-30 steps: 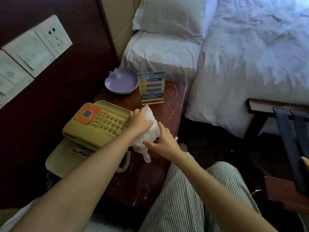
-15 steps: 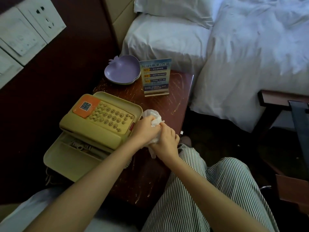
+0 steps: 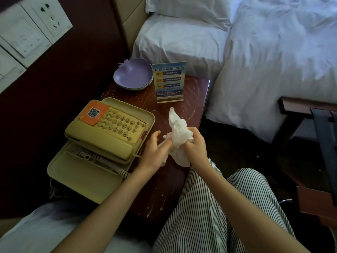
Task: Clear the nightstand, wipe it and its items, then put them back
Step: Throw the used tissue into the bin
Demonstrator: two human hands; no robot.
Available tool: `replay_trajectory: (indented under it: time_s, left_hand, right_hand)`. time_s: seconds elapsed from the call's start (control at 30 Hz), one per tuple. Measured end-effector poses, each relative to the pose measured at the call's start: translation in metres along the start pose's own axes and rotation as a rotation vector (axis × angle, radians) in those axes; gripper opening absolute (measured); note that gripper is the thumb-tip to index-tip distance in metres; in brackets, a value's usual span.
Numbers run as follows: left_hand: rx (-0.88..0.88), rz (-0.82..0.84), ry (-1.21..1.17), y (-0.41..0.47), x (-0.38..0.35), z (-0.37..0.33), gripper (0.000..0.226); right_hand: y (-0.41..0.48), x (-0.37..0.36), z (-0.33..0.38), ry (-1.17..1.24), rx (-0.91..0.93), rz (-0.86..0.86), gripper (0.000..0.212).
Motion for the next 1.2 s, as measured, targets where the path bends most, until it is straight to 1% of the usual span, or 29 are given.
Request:
replay_trajectory:
  time_s: [0.03,0.07,0.1,0.13,0.17,0.2,0.23,0.27,0.3,0.37,0.43,0.47,0.53,0.6,0.67,0.7,0.77,0.8,0.87,0.97,1.0,1.03,1.1,1.13,1.2]
  left_hand:
    - [0.101,0.057,-0.068,-0.004,-0.006,0.004,0.069]
    - [0.205,0.117,-0.201,-0.009,-0.013,0.005,0.069]
    - [0.291,0.175,-0.375,-0.012,-0.02,0.003,0.063]
    - [0.338,0.209,-0.533,-0.013,-0.024,-0.002,0.052]
    - [0.359,0.214,-0.636,-0.013,-0.026,-0.01,0.04]
    - [0.374,0.18,-0.687,-0.011,-0.026,-0.016,0.031]
    - [0.388,0.128,-0.715,-0.009,-0.024,-0.021,0.028]
    - [0.396,0.085,-0.723,-0.005,-0.023,-0.023,0.029]
    - [0.404,0.073,-0.715,-0.004,-0.024,-0.025,0.035]
    - [0.414,0.11,-0.639,-0.004,-0.031,-0.026,0.046]
    - [0.403,0.134,-0.557,-0.008,-0.038,-0.026,0.044]
    - [0.396,0.123,-0.553,-0.01,-0.041,-0.027,0.04]
    - [0.368,0.092,-0.586,-0.018,-0.049,-0.035,0.032]
    - [0.338,0.081,-0.606,-0.03,-0.061,-0.047,0.03]
    - [0.304,0.106,-0.675,-0.046,-0.078,-0.057,0.025]
    - [0.283,0.14,-0.736,-0.056,-0.089,-0.064,0.027]
    - [0.241,0.226,-0.84,-0.075,-0.113,-0.072,0.041]
    - [0.234,0.251,-0.848,-0.084,-0.125,-0.072,0.047]
    - [0.234,0.286,-0.776,-0.102,-0.151,-0.065,0.053]
    - [0.168,0.338,-0.647,-0.133,-0.186,-0.056,0.047]
    - [0.117,0.374,-0.607,-0.144,-0.197,-0.056,0.036]
    - [0.042,0.369,-0.52,-0.153,-0.206,-0.054,0.022]
    - [-0.078,0.342,-0.331,-0.173,-0.221,-0.05,0.019]
    - [-0.11,0.372,-0.279,-0.183,-0.229,-0.047,0.018]
    - [-0.135,0.513,-0.221,-0.205,-0.251,-0.037,0.022]
  right_hand:
    - [0.0,0.001,0.001,0.0,0.008,-0.001,0.013]
    - [-0.001,0.003,0.003,-0.008,0.017,0.004,0.016]
    - [-0.003,0.003,0.003,-0.027,0.025,0.015,0.021]
    - [-0.005,0.004,0.005,-0.05,0.037,0.036,0.026]
    - [-0.008,0.004,0.006,-0.076,0.054,0.062,0.029]
    - [-0.011,0.005,0.008,-0.1,0.077,0.092,0.03]
    - [-0.014,0.007,0.01,-0.127,0.112,0.124,0.03]
    - [-0.017,0.009,0.012,-0.153,0.15,0.161,0.03]
    - [-0.019,0.011,0.014,-0.177,0.184,0.199,0.031]
    - [-0.024,0.018,0.015,-0.192,0.205,0.293,0.037]
    - [-0.03,0.028,0.015,-0.142,0.116,0.406,0.045]
    - [-0.034,0.035,0.014,-0.09,0.046,0.448,0.047]
    - [-0.042,0.052,0.016,0.065,-0.066,0.452,0.052]
    - [-0.049,0.068,0.016,0.263,-0.131,0.407,0.049]
    - [-0.056,0.081,0.009,0.415,-0.204,0.363,0.046]
    - [-0.059,0.087,0.003,0.464,-0.237,0.341,0.048]
    - [-0.065,0.102,-0.006,0.585,-0.316,0.284,0.06]
    - [-0.068,0.111,-0.008,0.674,-0.354,0.251,0.067]
    - [-0.079,0.136,-0.006,0.772,-0.364,0.195,0.068]
    - [-0.097,0.18,-0.013,0.754,-0.287,0.088,0.063]
    - [-0.104,0.197,-0.017,0.758,-0.261,0.039,0.062]
    - [-0.112,0.213,-0.024,0.759,-0.24,-0.017,0.06]
    - [-0.128,0.246,-0.042,0.723,-0.258,-0.157,0.069]
    - [-0.136,0.261,-0.056,0.677,-0.296,-0.234,0.072]
    - [-0.158,0.29,-0.083,0.622,-0.324,-0.379,0.064]
Point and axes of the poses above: each hand's wrist, its own y-axis towards the middle knuckle, its own x-axis out of the back of the hand, z = x × y, the point moved 6 cm from there along y, towards the middle knuckle, and after that the axes turned 7 degrees about -z, right-handed, at the moved point
